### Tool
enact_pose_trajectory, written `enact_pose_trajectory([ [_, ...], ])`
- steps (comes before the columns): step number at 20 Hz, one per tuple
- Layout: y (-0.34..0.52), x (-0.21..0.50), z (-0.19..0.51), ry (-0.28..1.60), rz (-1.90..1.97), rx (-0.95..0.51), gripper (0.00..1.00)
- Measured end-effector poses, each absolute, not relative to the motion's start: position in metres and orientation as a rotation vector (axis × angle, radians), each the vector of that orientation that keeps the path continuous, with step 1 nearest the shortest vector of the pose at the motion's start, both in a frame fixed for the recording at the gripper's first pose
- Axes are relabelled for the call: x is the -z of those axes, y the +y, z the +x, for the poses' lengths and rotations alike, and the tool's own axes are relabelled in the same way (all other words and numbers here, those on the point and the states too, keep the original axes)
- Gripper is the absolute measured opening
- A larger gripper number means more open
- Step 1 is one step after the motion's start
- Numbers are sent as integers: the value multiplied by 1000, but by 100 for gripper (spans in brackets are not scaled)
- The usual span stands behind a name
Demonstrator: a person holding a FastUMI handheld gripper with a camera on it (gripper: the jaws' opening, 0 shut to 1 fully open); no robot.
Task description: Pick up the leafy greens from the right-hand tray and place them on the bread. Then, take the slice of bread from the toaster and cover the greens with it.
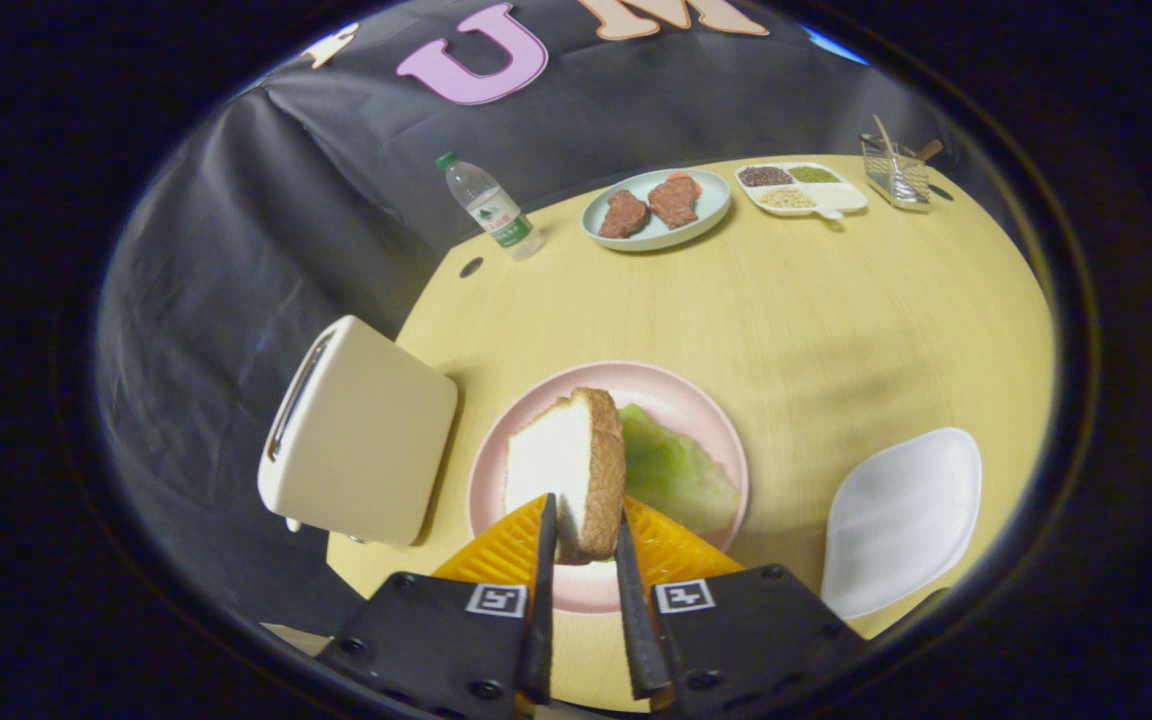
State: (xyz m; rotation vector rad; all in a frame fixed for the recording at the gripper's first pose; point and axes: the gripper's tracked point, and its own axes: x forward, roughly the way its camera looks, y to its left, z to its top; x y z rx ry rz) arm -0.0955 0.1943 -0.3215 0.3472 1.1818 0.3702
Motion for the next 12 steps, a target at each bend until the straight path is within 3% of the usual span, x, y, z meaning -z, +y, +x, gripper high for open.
enact_pose_trajectory([
  [5, 173, 317, -91, 1166, 343, -366, 87],
  [8, 150, 301, -84, 1116, 333, -353, 98],
  [12, 112, 277, -72, 1002, 266, -336, 100],
])
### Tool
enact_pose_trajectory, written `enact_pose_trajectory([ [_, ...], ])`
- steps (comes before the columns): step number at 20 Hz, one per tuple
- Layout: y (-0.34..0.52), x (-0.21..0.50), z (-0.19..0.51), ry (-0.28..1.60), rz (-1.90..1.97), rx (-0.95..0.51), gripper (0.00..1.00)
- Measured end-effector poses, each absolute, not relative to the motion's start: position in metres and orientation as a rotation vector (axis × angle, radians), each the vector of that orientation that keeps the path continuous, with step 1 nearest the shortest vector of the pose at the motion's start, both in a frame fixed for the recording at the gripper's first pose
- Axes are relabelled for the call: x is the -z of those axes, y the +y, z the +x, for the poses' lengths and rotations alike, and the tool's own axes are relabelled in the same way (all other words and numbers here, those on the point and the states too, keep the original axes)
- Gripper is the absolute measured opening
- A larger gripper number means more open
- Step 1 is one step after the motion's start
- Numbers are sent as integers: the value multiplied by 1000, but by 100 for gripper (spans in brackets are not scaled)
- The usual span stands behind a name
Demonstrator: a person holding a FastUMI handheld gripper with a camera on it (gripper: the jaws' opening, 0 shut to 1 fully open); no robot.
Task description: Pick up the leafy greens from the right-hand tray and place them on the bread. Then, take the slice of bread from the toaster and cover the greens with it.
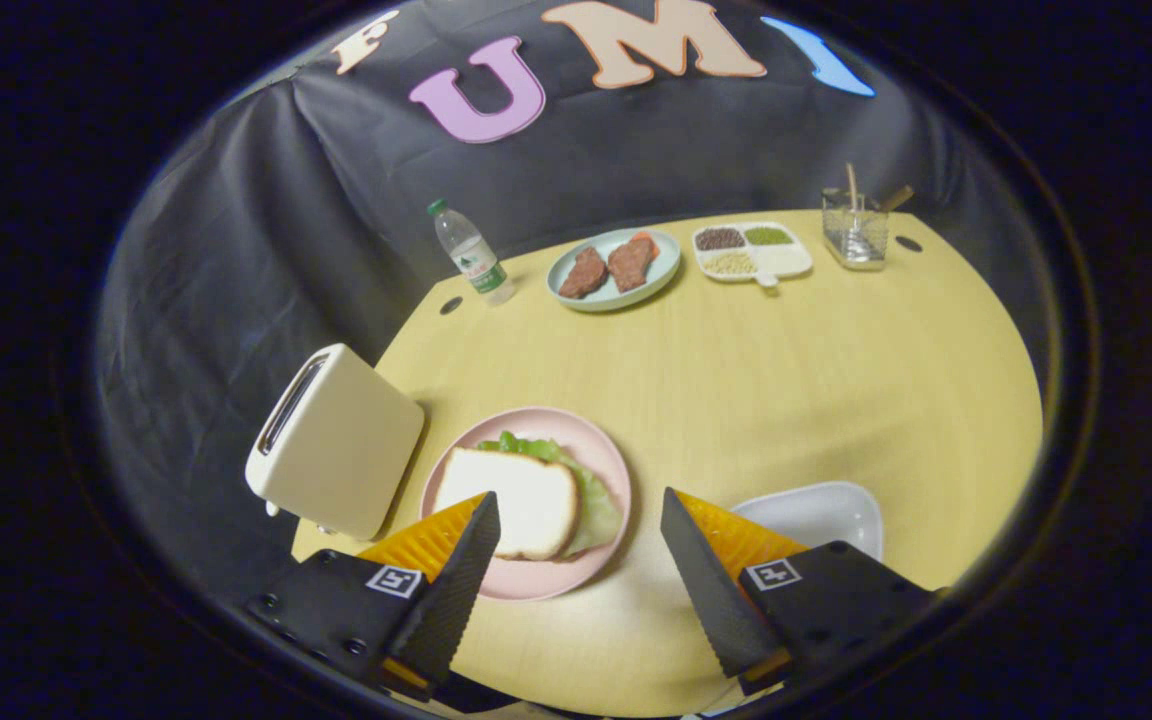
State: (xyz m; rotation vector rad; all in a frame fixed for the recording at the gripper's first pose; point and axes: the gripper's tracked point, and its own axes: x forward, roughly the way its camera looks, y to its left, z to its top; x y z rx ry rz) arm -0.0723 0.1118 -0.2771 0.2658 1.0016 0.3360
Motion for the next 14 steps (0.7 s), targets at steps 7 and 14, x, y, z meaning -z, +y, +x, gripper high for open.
enact_pose_trajectory([
  [7, 36, 231, -52, 763, 131, -240, 100],
  [14, -50, 142, -17, 397, 10, -36, 100],
])
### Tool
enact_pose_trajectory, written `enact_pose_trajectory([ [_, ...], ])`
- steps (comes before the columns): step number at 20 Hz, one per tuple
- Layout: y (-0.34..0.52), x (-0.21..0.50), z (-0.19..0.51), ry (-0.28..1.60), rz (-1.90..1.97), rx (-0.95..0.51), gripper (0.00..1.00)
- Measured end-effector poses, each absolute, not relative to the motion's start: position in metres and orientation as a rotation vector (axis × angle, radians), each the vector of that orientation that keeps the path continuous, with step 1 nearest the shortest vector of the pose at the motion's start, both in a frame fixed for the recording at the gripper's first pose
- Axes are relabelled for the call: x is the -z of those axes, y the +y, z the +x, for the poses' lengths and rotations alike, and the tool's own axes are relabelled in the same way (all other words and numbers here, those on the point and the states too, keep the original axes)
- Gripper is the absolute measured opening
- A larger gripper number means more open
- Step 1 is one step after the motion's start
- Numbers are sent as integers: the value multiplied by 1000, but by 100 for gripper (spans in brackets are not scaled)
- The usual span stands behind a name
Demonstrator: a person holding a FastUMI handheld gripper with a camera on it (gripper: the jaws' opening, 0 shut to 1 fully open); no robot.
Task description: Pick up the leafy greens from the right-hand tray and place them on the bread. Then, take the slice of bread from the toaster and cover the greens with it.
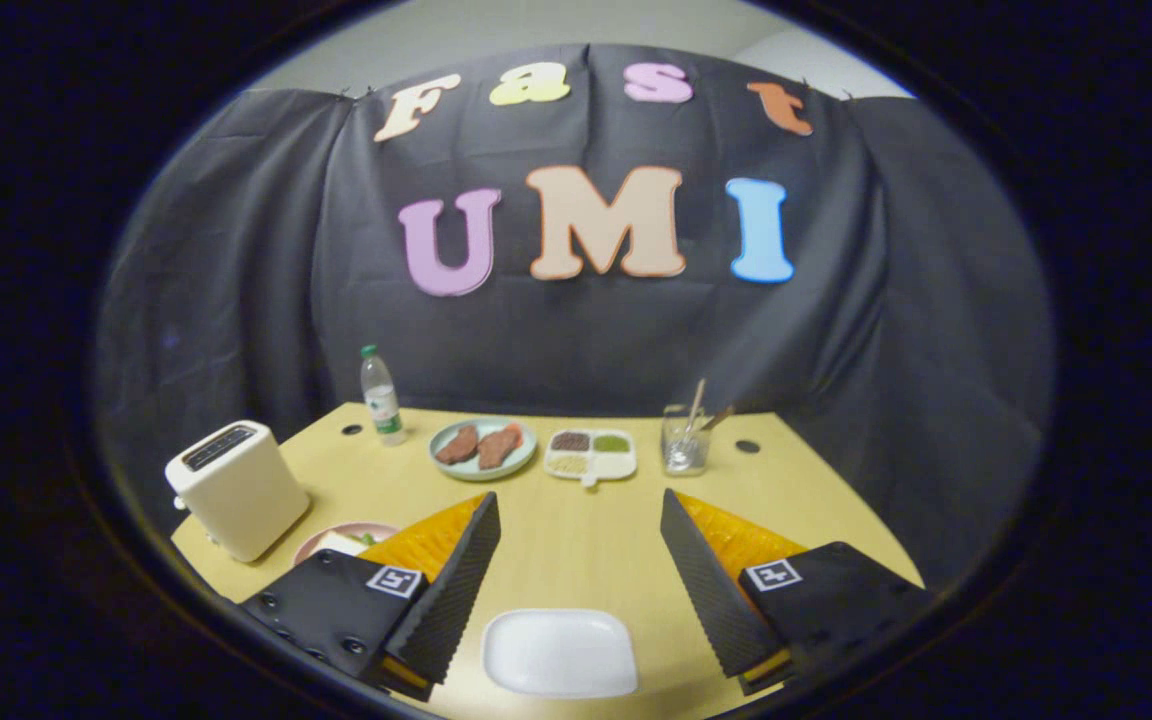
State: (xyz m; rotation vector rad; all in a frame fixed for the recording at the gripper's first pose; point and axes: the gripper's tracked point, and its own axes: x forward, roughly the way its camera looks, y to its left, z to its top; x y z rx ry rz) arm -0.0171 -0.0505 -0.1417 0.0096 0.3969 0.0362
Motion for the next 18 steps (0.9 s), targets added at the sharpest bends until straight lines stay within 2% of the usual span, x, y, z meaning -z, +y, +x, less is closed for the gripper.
enact_pose_trajectory([
  [6, -92, 93, -7, 238, -13, 53, 100],
  [18, -90, 60, 7, 147, -33, 34, 100],
])
